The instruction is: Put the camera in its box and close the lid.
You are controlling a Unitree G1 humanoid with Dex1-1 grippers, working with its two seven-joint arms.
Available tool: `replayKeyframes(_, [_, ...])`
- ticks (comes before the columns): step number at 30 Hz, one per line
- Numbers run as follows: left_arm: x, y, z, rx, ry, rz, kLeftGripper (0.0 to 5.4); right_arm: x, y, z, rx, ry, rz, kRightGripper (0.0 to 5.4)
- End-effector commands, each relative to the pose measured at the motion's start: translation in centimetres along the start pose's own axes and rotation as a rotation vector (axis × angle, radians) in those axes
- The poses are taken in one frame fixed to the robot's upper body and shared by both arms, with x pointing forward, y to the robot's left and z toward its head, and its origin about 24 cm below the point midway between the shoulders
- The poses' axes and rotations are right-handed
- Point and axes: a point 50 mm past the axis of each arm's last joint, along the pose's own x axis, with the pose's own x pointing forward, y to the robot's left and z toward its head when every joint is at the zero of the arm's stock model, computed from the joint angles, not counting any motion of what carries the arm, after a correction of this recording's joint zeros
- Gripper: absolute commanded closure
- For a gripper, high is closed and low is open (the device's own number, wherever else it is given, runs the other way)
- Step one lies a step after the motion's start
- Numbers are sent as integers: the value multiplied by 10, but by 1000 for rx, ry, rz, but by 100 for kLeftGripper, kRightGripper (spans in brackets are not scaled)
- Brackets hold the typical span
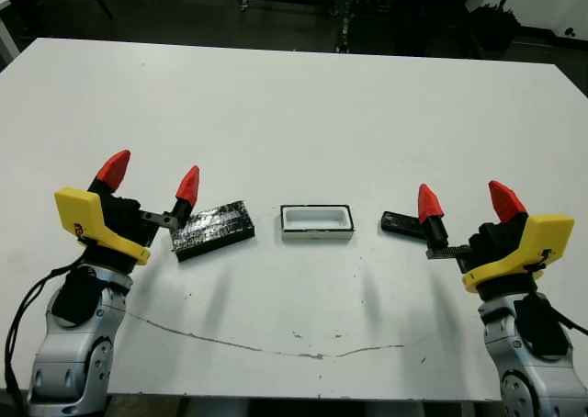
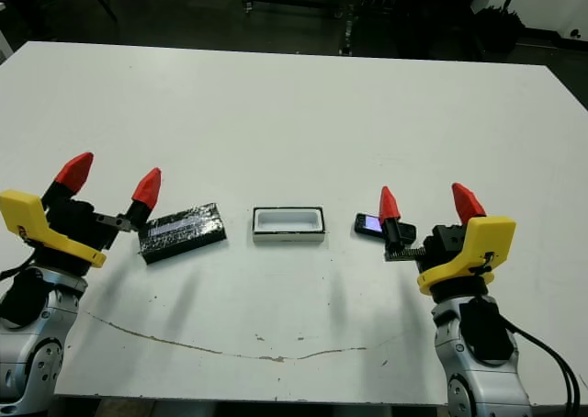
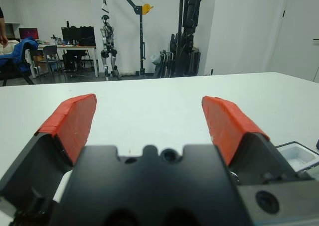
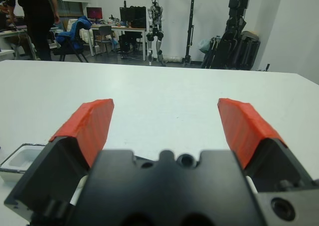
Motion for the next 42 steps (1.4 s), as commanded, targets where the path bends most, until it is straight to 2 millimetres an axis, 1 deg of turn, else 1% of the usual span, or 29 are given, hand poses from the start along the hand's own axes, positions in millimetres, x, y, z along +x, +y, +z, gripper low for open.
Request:
replayKeyframes(1, [-3, 0, -4, -6, 29, 12, 2, -1, -2, -1, -17, 14, -7, 0])
replayKeyframes(6, [-3, -1, -4, -13, 15, 10, 2, -1, -2, -2, -11, 16, -4, 0])
replayKeyframes(10, [-3, -1, -4, -8, 17, 18, 2, 1, -5, -1, -45, 20, 19, 0])
replayKeyframes(15, [-3, -3, -4, -15, 14, 14, 2, 9, -19, 14, -102, 27, 84, 0])
replayKeyframes(18, [-3, -4, -5, 0, 16, 14, 2, 21, -35, 28, -167, 51, 158, 0])
replayKeyframes(23, [-3, -5, -6, -15, 10, 15, 2, 49, -65, 50, -259, 146, 320, 0])
replayKeyframes(27, [-3, -5, -5, 0, 14, 12, 2, 69, -82, 61, -328, 226, 460, 0])
replayKeyframes(32, [-2, -4, -4, -6, 12, 2, 2, 86, -92, 57, -297, 326, 618, 0])
replayKeyframes(36, [-1, -5, -4, -10, 7, 9, 2, 96, -95, 52, -297, 382, 732, 0])
replayKeyframes(40, [0, -4, -4, -6, 12, 5, 2, 107, -96, 40, -295, 468, 845, 0])
replayKeyframes(42, [0, -4, -3, -11, 13, 2, 2, 112, -97, 34, -318, 515, 867, 0])
